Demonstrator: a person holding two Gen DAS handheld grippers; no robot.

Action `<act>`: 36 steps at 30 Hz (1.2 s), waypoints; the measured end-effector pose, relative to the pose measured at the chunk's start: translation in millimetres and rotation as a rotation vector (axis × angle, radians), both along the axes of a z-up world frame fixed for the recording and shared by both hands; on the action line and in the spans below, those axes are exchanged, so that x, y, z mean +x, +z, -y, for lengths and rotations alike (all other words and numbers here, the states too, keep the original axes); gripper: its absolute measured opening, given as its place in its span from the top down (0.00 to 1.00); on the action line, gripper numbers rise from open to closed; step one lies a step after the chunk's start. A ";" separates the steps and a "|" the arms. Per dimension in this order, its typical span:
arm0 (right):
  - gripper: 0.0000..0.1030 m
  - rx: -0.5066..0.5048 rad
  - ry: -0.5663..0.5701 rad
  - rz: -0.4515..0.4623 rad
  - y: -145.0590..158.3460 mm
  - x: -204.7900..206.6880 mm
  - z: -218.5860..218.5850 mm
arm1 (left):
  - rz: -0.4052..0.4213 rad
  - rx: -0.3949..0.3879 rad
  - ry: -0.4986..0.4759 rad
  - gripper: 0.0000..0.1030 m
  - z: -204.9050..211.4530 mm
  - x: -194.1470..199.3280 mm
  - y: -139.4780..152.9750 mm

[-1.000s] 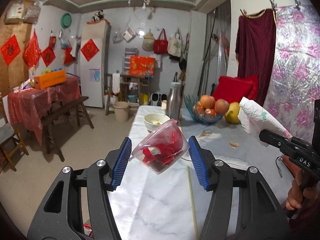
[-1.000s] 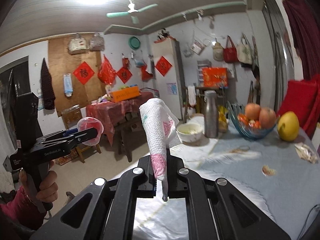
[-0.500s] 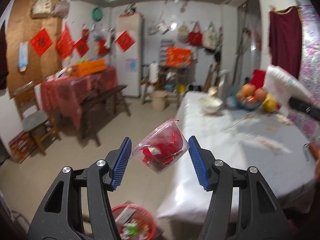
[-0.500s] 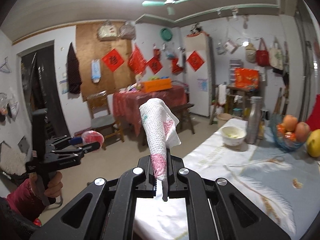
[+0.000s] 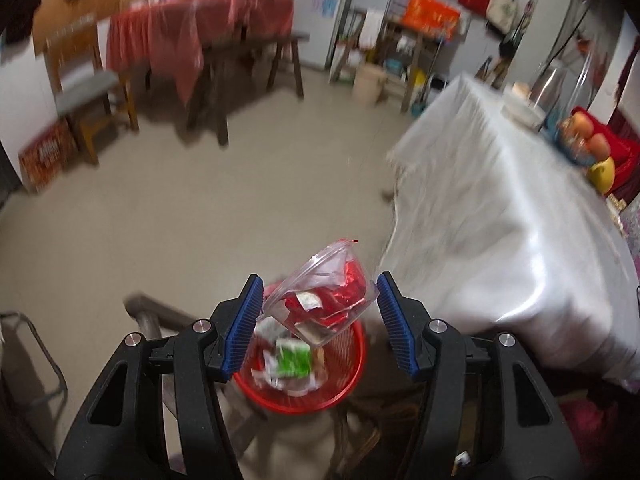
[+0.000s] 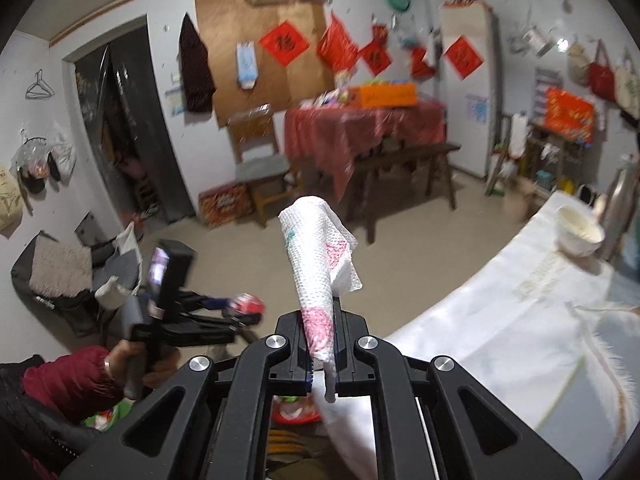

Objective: Collect trash
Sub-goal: 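Release the red cup into the basket with left tool while right tool drops the tissue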

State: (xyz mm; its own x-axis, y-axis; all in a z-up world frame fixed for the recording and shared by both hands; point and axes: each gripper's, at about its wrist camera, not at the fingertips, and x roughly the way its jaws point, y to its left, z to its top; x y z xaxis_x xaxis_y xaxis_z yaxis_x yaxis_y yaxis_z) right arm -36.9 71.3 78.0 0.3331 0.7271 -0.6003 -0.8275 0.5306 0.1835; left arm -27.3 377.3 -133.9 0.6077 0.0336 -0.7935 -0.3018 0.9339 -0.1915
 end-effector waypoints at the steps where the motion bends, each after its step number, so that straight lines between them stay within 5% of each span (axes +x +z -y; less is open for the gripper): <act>1: 0.93 -0.008 0.011 -0.014 -4.5 0.1 -6.5 | -0.029 -0.022 -0.006 0.44 -1.6 1.3 -15.1; 4: 0.93 -0.039 0.041 -0.048 -19.5 -3.7 -25.3 | -0.107 -0.090 -0.022 0.43 -5.7 3.1 -56.5; 10: 0.93 -0.097 0.079 -0.105 -45.6 -3.9 -55.1 | -0.194 -0.156 -0.003 0.22 -14.8 1.4 -97.3; 14: 0.93 -0.118 0.099 -0.132 -59.4 -4.8 -67.1 | -0.173 -0.165 0.027 0.14 -27.4 -2.8 -88.3; 25: 0.93 -0.253 0.239 -0.211 -114.2 -29.2 -130.0 | -0.047 0.016 0.233 0.08 -82.1 -32.9 -19.6; 36: 0.93 -0.351 0.278 -0.274 -156.6 -30.4 -165.5 | -0.094 0.120 0.260 0.08 -74.6 -48.4 -27.9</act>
